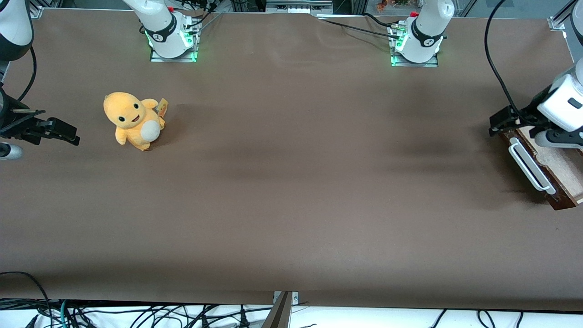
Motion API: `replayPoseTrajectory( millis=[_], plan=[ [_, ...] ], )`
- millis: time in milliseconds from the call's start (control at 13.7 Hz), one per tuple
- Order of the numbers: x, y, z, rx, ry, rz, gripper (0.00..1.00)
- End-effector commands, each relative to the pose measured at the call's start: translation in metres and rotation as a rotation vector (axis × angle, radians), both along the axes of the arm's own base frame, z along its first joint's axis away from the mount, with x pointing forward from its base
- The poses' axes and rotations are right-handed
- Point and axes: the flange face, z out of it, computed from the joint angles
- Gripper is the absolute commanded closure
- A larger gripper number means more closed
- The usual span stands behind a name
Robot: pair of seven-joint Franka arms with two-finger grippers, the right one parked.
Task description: Open lower drawer with left arm only
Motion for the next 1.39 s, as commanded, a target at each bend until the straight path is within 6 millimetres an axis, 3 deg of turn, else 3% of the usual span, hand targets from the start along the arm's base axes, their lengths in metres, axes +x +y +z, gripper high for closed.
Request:
replayPoseTrajectory(
  millis=[0,365,804,1316],
  plan=[
    [-0.004,-0.003,0.010,-0.033,0.020,0.028,0.00],
    [0.001,0.006,-0.003,-0.034,0.055,0.043,0.00],
    [0.001,0.010,-0.003,-0.033,0.055,0.046,0.00],
    [0.002,0.005,-0.008,-0.031,0.067,0.037,0.00]
  ],
)
